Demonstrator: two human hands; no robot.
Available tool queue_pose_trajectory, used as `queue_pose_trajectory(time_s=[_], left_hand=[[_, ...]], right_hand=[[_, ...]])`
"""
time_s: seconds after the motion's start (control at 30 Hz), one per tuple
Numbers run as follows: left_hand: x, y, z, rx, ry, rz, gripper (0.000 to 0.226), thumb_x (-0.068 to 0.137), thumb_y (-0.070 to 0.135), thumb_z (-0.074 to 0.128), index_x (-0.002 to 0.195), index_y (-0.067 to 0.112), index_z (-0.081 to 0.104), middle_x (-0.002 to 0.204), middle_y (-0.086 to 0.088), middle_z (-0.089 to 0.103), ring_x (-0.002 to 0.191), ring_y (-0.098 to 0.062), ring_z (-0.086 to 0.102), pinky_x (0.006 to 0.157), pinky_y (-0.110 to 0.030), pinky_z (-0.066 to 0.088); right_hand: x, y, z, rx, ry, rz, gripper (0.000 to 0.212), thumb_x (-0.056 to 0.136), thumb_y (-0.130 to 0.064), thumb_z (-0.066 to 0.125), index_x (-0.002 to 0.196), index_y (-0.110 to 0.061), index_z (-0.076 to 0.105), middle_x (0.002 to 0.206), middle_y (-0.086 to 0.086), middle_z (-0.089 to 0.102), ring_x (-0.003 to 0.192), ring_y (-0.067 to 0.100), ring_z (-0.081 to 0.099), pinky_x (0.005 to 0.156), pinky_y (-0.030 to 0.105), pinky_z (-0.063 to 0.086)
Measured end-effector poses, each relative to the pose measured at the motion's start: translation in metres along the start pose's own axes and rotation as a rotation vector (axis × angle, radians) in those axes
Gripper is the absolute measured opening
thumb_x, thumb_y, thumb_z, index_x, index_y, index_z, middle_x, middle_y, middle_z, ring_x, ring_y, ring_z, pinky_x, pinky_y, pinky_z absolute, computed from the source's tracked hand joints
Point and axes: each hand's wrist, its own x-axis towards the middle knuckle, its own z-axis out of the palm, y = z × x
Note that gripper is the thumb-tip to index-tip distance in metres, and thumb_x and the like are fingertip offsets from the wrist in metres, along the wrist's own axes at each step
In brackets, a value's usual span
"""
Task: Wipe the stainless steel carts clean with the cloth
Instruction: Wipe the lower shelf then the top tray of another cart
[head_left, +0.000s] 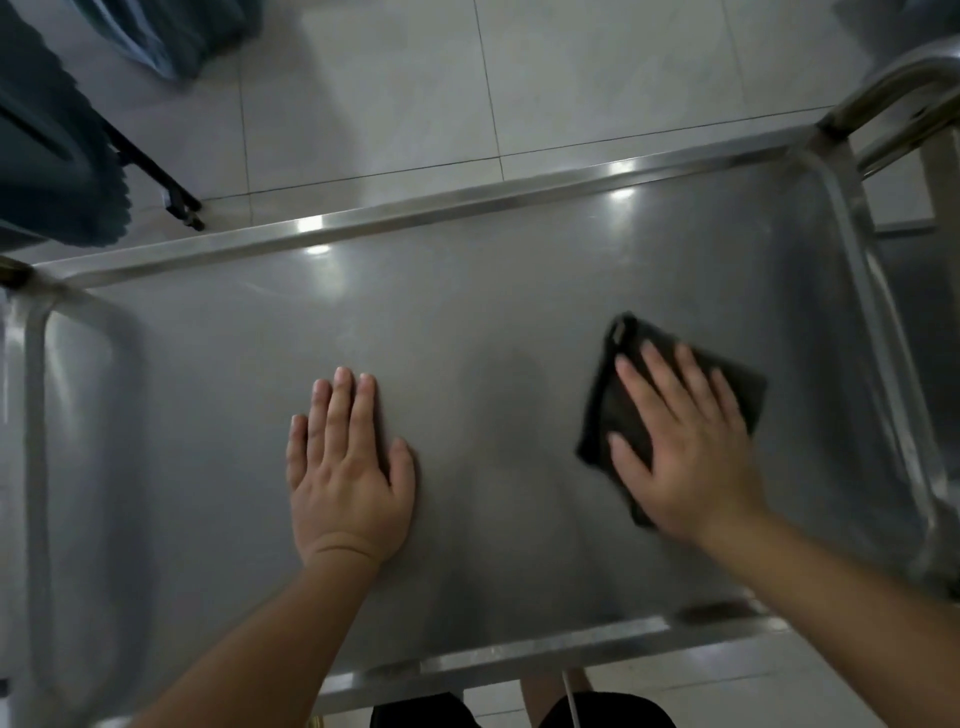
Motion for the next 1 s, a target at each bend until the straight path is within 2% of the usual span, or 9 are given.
queue_pose_trajectory(time_s=[0.13, 0.3, 0.37, 0.43, 0.6, 0.73, 0.83, 0.93, 1.0], left_hand=[[0.002, -0.001, 0.001, -0.002, 0.000, 0.005, 0.075, 0.100, 0.046, 0.040, 0.170, 0.023, 0.025, 0.178, 0.001, 0.017, 0.165, -0.016, 0.005, 0.133, -0.047, 0.008], [0.001, -0.002, 0.001, -0.006, 0.008, 0.004, 0.075, 0.100, 0.047, 0.039, 0.170, 0.024, 0.025, 0.178, 0.002, 0.017, 0.165, -0.015, 0.005, 0.133, -0.047, 0.007], [0.001, -0.001, 0.001, -0.006, 0.013, 0.006, 0.075, 0.100, 0.046, 0.040, 0.170, 0.024, 0.026, 0.178, 0.002, 0.018, 0.165, -0.015, 0.006, 0.133, -0.046, 0.007], [0.001, -0.001, 0.000, -0.006, 0.004, 0.010, 0.075, 0.100, 0.046, 0.040, 0.170, 0.024, 0.025, 0.178, 0.002, 0.017, 0.165, -0.014, 0.004, 0.133, -0.046, 0.006], [0.001, 0.000, -0.002, -0.013, -0.017, 0.002, 0.075, 0.101, 0.046, 0.040, 0.170, 0.024, 0.023, 0.178, 0.003, 0.014, 0.165, -0.013, 0.000, 0.133, -0.046, 0.004], [-0.001, 0.001, -0.002, -0.030, -0.010, -0.007, 0.075, 0.100, 0.045, 0.040, 0.170, 0.022, 0.025, 0.178, 0.002, 0.015, 0.165, -0.014, 0.002, 0.133, -0.046, 0.005], [-0.001, 0.001, -0.001, -0.039, 0.003, -0.009, 0.075, 0.099, 0.044, 0.043, 0.169, 0.021, 0.028, 0.178, 0.001, 0.019, 0.165, -0.017, 0.006, 0.133, -0.047, 0.007], [-0.001, 0.001, 0.000, -0.038, 0.016, -0.006, 0.075, 0.099, 0.044, 0.044, 0.169, 0.021, 0.030, 0.177, 0.000, 0.020, 0.165, -0.018, 0.009, 0.133, -0.048, 0.010], [-0.001, 0.000, 0.001, -0.035, 0.020, 0.000, 0.075, 0.099, 0.044, 0.045, 0.169, 0.021, 0.030, 0.177, -0.001, 0.020, 0.165, -0.019, 0.010, 0.133, -0.049, 0.011]], right_hand=[[0.126, -0.004, -0.012, -0.001, -0.027, -0.042, 0.077, 0.093, -0.060, 0.039, 0.164, -0.032, 0.029, 0.173, -0.001, 0.024, 0.160, 0.027, 0.016, 0.129, 0.051, 0.012], [0.220, -0.014, -0.025, 0.037, -0.012, 0.132, 0.081, 0.094, -0.064, 0.028, 0.167, -0.035, 0.011, 0.176, -0.007, 0.003, 0.162, 0.022, -0.002, 0.130, 0.047, -0.002], [0.212, -0.026, -0.021, 0.063, 0.002, 0.188, 0.080, 0.095, -0.062, 0.029, 0.168, -0.033, 0.011, 0.176, -0.005, 0.003, 0.162, 0.024, -0.002, 0.130, 0.047, -0.002], [0.170, -0.039, -0.013, 0.066, 0.016, 0.156, 0.079, 0.096, -0.059, 0.033, 0.167, -0.030, 0.016, 0.176, -0.003, 0.009, 0.162, 0.026, 0.004, 0.130, 0.048, 0.002], [-0.016, -0.067, 0.014, 0.040, -0.007, 0.008, 0.080, 0.096, -0.052, 0.051, 0.166, -0.025, 0.025, 0.175, 0.000, 0.017, 0.161, 0.029, 0.012, 0.128, 0.055, 0.015], [-0.119, -0.089, 0.031, 0.012, -0.140, -0.036, 0.085, 0.093, -0.056, 0.051, 0.167, -0.029, 0.020, 0.175, -0.004, 0.013, 0.161, 0.029, 0.013, 0.128, 0.054, 0.011], [-0.095, -0.095, 0.032, 0.018, -0.142, -0.049, 0.084, 0.094, -0.055, 0.050, 0.167, -0.030, 0.020, 0.176, -0.004, 0.013, 0.162, 0.028, 0.012, 0.128, 0.054, 0.011], [-0.021, -0.108, 0.029, 0.039, -0.033, -0.116, 0.076, 0.096, -0.053, 0.050, 0.165, -0.029, 0.029, 0.174, -0.002, 0.022, 0.161, 0.027, 0.017, 0.128, 0.055, 0.017], [0.047, -0.119, 0.024, 0.043, 0.022, -0.106, 0.074, 0.097, -0.054, 0.047, 0.164, -0.028, 0.033, 0.172, -0.001, 0.026, 0.160, 0.026, 0.019, 0.129, 0.053, 0.015]])
